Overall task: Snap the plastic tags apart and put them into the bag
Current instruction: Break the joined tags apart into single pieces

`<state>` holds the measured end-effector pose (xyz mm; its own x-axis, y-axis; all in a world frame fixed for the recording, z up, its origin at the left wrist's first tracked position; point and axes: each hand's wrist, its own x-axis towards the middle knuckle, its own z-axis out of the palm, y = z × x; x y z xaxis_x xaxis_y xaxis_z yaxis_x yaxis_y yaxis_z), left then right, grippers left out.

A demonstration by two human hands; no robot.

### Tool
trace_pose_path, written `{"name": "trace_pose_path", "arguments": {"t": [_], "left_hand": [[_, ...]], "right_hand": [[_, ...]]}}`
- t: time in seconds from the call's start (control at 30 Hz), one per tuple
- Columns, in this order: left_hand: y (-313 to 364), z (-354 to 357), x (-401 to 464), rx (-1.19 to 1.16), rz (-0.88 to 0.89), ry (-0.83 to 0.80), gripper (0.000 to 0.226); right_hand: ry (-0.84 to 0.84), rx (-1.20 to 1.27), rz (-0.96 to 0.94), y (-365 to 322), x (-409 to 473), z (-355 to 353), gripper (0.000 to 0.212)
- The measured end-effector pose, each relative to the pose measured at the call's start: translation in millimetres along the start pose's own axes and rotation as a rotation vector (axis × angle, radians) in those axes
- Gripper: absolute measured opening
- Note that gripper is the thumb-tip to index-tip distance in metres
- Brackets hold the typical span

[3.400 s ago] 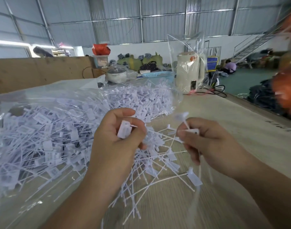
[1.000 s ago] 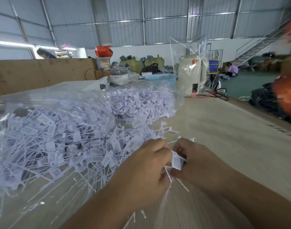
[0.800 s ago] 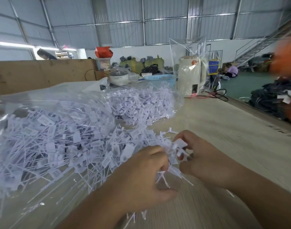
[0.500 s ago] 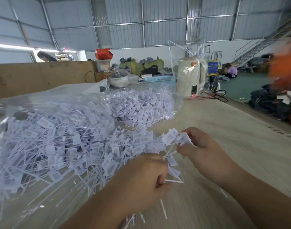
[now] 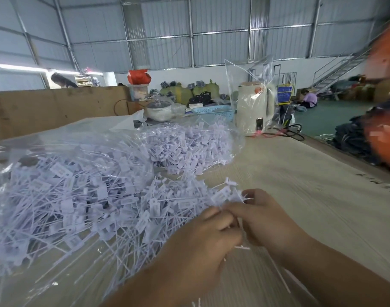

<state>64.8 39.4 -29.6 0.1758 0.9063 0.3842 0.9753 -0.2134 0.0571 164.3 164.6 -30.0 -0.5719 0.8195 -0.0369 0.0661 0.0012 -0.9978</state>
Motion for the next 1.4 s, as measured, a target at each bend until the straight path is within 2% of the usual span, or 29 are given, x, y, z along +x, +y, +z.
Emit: {"name": "trace_pose_path", "arguments": {"t": [0.07,0.13,0.23,0.33,0.47,0.53,0.6,0.73,0.83,0.93,1.07,1.2,1.27,1.4], "left_hand": [[-1,1,0,0.075,0.004,0.035,0.034],[0,3,1,0.118,-0.063,0.056,0.04],[-1,5,-1,0.167,-0.289,0.02,0.048],[-6,3,-3,0.251,-0.406,-0.012,0.039],[-6,-3,-3,0.25,-0.411,-0.03,0.015],[-5,-4,-1,0.244,-0.392,-0.031,0.014],[-4,-5,-1,0.224,-0.363,-0.018,0.017],[-4,-8,-1,0.161,-0.336,0.019,0.016],[-2,-8,-1,0.123,-0.307,0.015,0.017],[1,-5,-1,0.13,-0.339,0.055,0.008],[2,1,0,0.119,-0.45,0.066,0.018],[3,1,2,0.078,-0.512,0.094,0.026],[4,0,4,0.098,-0.49,0.119,0.029],[12,-1,8,0.121,-0.407,0.129,0.014]], "right_hand": [[-0.027,0.025,0.032,-2,0,-3,0.045],[-0.075,-0.02,0.049,-4,-2,-6,0.042],[-0.087,-0.084,0.091,-7,-7,-8,0.034],[-0.122,-0.164,0.111,-7,-9,-11,0.016],[-0.264,-0.305,0.115,-2,-11,-11,0.021],[-0.276,-0.306,0.093,-1,-10,-9,0.013],[-0.222,-0.272,0.071,-1,-7,-8,0.001],[-0.126,-0.166,0.052,0,-2,-9,0.007],[-0.104,-0.079,0.034,-2,-2,-8,0.006],[-0.094,0.064,-0.012,-1,-1,-5,0.015],[-0.138,0.261,-0.085,1,-2,-3,0.023],[-0.147,0.423,-0.074,-2,-2,0,0.027],[-0.205,0.451,-0.056,-5,-5,1,0.02],[-0.329,0.403,0.019,-7,-10,4,0.023]]}}
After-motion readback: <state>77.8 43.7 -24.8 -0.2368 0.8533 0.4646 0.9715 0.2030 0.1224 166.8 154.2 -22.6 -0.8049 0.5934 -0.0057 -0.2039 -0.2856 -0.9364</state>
